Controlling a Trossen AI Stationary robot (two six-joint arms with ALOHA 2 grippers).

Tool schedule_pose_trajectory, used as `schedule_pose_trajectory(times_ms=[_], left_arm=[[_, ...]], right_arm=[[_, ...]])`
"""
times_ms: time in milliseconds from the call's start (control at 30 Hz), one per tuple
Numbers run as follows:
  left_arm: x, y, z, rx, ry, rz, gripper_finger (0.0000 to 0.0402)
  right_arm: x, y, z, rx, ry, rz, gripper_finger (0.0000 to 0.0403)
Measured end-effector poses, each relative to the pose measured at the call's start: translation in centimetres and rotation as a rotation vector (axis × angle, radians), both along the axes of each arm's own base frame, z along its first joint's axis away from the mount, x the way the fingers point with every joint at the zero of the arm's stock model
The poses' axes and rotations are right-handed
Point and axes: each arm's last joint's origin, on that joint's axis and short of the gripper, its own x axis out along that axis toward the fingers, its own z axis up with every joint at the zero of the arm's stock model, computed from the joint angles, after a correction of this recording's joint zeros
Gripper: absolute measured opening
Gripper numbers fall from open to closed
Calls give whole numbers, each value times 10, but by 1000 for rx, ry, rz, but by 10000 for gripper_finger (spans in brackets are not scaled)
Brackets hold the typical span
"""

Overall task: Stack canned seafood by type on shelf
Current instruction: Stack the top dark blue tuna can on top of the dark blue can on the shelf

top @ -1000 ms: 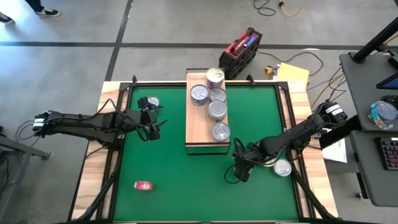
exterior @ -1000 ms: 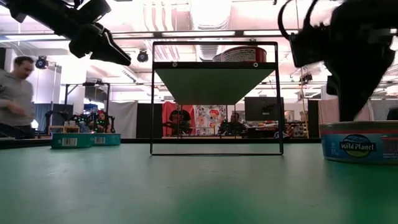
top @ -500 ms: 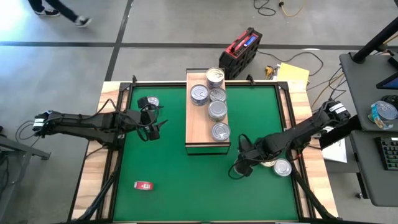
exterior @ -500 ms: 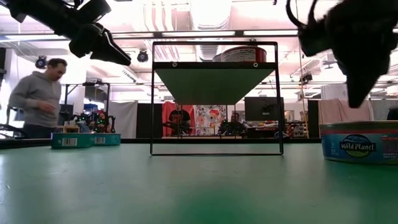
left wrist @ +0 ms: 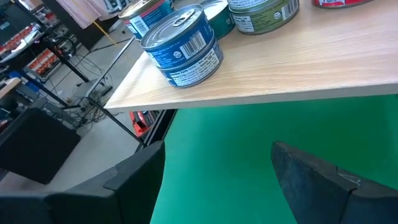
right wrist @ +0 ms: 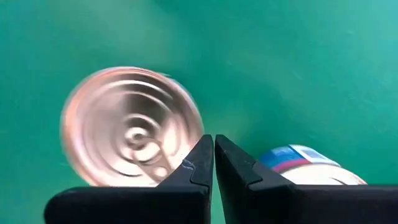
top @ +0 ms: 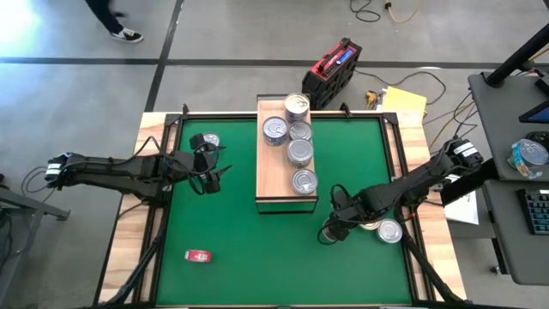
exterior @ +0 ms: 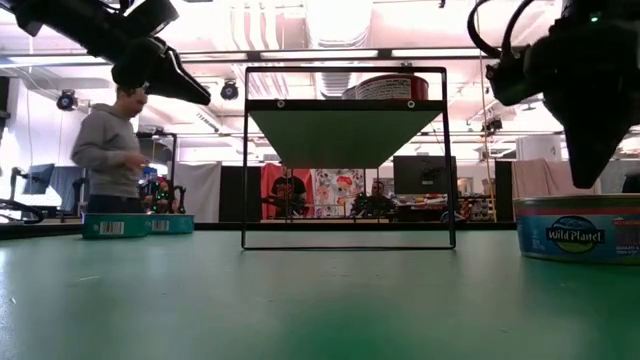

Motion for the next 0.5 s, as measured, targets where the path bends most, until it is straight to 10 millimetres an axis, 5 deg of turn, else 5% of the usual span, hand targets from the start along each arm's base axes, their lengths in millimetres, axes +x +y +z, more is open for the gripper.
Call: schedule_pose_trajectory(times_ms=[200, 500], left_arm=[[3, -3, 2, -73, -37, -112, 277], [7, -5, 14, -174, -188, -135, 277]], right_arm=[[-10, -4, -3, -29, 92, -104, 9], [-9, -4, -4, -40, 86, 27, 9]])
